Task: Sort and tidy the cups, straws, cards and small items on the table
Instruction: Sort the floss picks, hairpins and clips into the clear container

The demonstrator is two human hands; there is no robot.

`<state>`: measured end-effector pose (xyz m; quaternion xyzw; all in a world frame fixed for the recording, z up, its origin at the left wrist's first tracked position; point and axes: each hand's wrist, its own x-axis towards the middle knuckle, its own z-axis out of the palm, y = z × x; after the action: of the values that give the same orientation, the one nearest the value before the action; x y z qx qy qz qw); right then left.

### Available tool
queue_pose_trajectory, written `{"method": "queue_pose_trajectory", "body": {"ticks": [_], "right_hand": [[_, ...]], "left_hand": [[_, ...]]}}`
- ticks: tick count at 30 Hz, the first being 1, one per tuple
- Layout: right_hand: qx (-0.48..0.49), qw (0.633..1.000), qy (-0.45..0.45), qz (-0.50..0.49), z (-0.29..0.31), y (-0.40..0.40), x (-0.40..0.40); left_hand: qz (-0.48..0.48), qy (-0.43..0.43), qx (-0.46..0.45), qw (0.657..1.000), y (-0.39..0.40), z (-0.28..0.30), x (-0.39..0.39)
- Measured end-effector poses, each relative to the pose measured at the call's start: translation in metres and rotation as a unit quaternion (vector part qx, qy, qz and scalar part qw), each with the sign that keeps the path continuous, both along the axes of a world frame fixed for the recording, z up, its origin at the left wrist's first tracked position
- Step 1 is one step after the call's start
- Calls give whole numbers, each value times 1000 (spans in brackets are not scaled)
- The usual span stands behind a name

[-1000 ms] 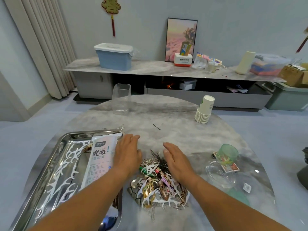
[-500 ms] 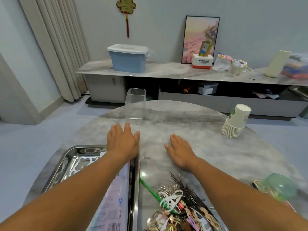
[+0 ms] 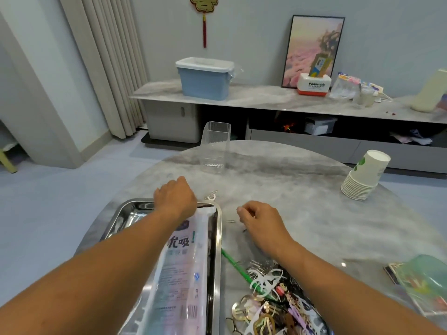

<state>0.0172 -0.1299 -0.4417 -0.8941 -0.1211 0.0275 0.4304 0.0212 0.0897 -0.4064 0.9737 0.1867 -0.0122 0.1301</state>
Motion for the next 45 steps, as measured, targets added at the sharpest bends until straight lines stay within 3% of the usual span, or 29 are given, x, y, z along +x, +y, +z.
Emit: {"method": "queue_pose_trajectory", "body": {"ticks": [4,8,11,14,18,22,26,27,30,37,42,45], "right_hand": [[-63,989,134,29,6,22,-48],[-136,974,171,54,5,31,-84],[-122,971,201,48,5,37,-98],[-103,975,194,32,1,42,-106],[-55,984,171,1,-2,42,-111],[-29,992,121,-23,20,30,-102],[-51,994,78,-63,63,1,-69],[-51,993,78,-74,73,-9,-59],[-38,992,72,-100,101,-38,-32],[-8,984,51,-170,142,-76,23],[36,978,72,-190,134,-85,53],[44,976,85,-193,127,-88,62]], "left_hand": [[83,-4,19,996,41,4,-49],[172,25,11,985,71,-4,-101],[187,33,-79,979,87,-14,-130],[190,58,-98,975,92,-18,-146],[182,9,-124,975,91,-11,-155],[163,-79,-256,949,98,8,-145],[77,-158,-343,923,100,23,-130],[59,-161,-337,926,102,19,-128],[15,-120,-209,970,108,-10,-125],[-41,-46,-32,998,78,-91,-101],[-103,-46,-23,993,38,-95,-55],[-211,-64,-35,975,2,-94,-44]]}}
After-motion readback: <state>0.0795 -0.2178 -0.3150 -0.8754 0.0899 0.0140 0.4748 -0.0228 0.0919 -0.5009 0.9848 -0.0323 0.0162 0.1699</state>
